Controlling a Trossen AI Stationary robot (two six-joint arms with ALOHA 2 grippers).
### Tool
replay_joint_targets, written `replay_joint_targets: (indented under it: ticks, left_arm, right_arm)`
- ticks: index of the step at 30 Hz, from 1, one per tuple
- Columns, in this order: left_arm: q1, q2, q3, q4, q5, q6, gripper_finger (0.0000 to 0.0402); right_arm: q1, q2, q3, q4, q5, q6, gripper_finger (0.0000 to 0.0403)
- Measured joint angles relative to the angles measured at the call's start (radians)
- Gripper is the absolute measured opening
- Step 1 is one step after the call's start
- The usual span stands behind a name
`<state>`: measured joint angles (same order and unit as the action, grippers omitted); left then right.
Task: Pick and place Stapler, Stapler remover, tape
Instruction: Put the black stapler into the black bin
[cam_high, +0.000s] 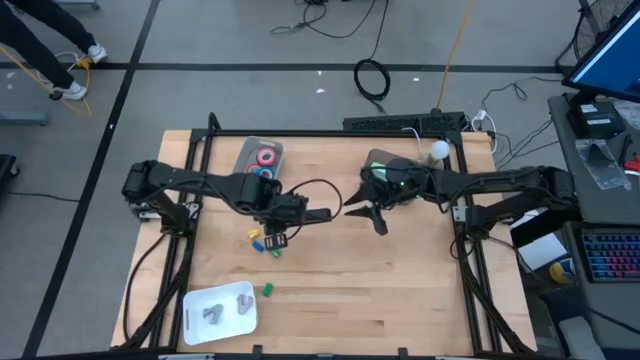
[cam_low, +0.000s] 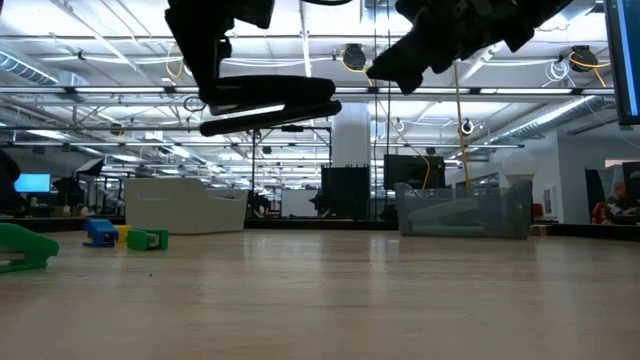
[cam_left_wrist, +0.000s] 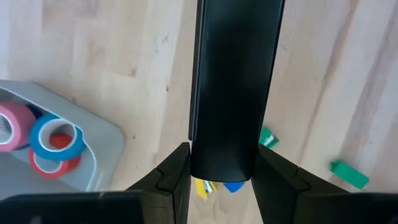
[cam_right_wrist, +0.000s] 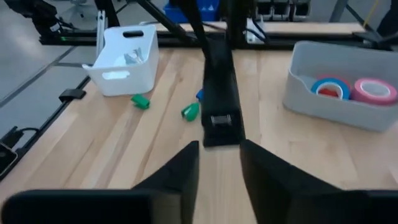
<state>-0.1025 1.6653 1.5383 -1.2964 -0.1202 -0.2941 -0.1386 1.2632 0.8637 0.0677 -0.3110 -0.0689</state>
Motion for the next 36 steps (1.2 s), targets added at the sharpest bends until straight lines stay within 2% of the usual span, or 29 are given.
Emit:
replay_joint_targets:
  ticks: [6, 10, 13, 19, 22, 36]
  left_arm:
    - [0.013, 0.000, 0.000, 0.006, -0.023, 0.032, 0.0133]
    - [0.013, 0.000, 0.000, 0.019, -0.022, 0.041, 0.0133]
    - [0.013, 0.000, 0.000, 0.019, -0.023, 0.039, 0.0133]
    - [0.013, 0.000, 0.000, 0.018, -0.037, 0.038, 0.0133]
    - [0.013, 0.000, 0.000, 0.018, -0.038, 0.038, 0.0133]
    - [0.013, 0.000, 0.000, 0.087, -0.039, 0.062, 0.0133]
  right_arm:
    - [0.024, 0.054, 0.038, 0.027, 0.032, -0.001, 0.0181]
    - [0.038, 0.094, 0.085, 0.006, 0.097, -0.015, 0.0210]
    - [0.043, 0.133, 0.144, -0.036, 0.105, -0.028, 0.0224]
    - [0.043, 0.231, 0.267, -0.181, 0.108, -0.075, 0.0233]
    - [0.043, 0.261, 0.311, -0.181, 0.106, -0.080, 0.0234]
    - [0.049, 0.288, 0.326, -0.138, 0.104, -0.077, 0.0238]
